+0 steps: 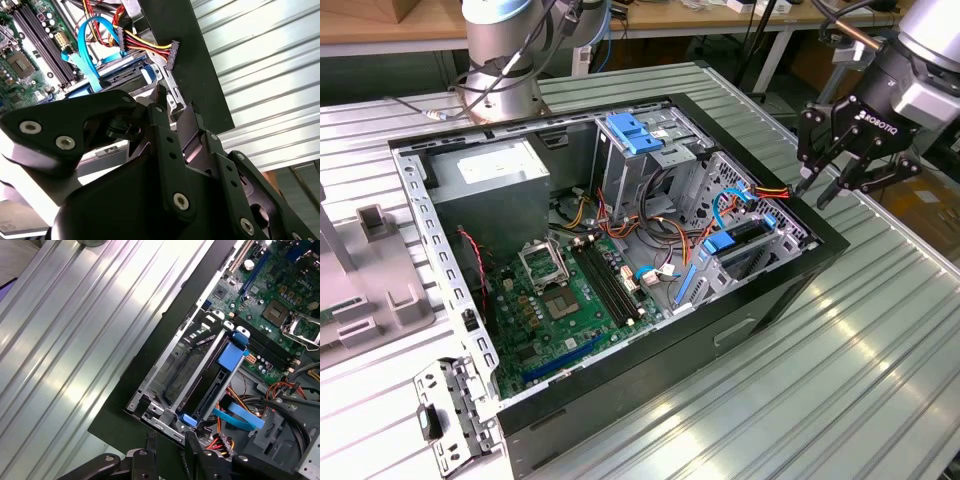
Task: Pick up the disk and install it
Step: 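Insert the first disk wire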
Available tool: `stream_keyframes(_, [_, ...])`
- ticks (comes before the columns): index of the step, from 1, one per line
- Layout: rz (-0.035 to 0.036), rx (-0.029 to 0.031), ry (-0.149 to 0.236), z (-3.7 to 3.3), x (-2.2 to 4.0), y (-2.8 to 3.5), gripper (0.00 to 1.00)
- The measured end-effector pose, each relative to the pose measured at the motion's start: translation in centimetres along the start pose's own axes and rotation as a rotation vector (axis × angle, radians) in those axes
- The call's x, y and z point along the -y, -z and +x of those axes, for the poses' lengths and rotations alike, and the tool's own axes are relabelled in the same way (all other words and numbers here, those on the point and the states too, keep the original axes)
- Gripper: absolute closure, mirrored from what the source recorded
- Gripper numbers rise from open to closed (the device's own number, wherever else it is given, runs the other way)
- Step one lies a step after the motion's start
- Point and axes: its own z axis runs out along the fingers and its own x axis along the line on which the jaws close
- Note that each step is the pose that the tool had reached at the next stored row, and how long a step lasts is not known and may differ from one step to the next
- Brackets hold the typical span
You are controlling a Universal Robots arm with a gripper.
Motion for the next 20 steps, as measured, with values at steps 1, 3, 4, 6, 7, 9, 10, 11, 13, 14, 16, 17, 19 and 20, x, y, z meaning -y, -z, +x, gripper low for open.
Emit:
stream_keyframes(1, [-0.0005, -0.0003, 0.007, 0.00, 0.00, 0.00, 0.64])
stream_keyframes(3, [-0.0014, -0.0010, 0.019, 0.00, 0.00, -0.01, 0.64])
stream_keyframes(4, [-0.0018, -0.0013, 0.025, 0.00, 0.00, 0.00, 0.64])
stream_keyframes(6, [-0.0028, -0.0021, 0.038, 0.00, 0.00, 0.00, 0.64])
stream_keyframes(7, [-0.0035, -0.0026, 0.048, 0.00, 0.00, 0.00, 0.64])
stream_keyframes(9, [-0.0043, -0.0032, 0.059, 0.00, 0.00, 0.00, 0.64])
stream_keyframes(10, [-0.0048, -0.0035, 0.066, 0.00, 0.00, -0.01, 0.64])
stream_keyframes(11, [-0.0053, -0.0039, 0.072, 0.00, 0.00, 0.00, 0.64])
stream_keyframes(13, [-0.0064, -0.0047, 0.087, 0.00, 0.00, 0.00, 0.64])
stream_keyframes(14, [-0.0070, -0.0051, 0.095, 0.00, 0.00, 0.00, 0.64])
stream_keyframes(16, [-0.0080, -0.0059, 0.108, 0.00, 0.00, 0.00, 0.64])
stream_keyframes(17, [-0.0085, -0.0062, 0.116, 0.00, 0.00, 0.00, 0.64])
stream_keyframes(19, [-0.0094, -0.0069, 0.127, 0.00, 0.00, 0.00, 0.64])
stream_keyframes(20, [-0.0103, -0.0075, 0.140, 0.00, 0.00, 0.00, 0.64])
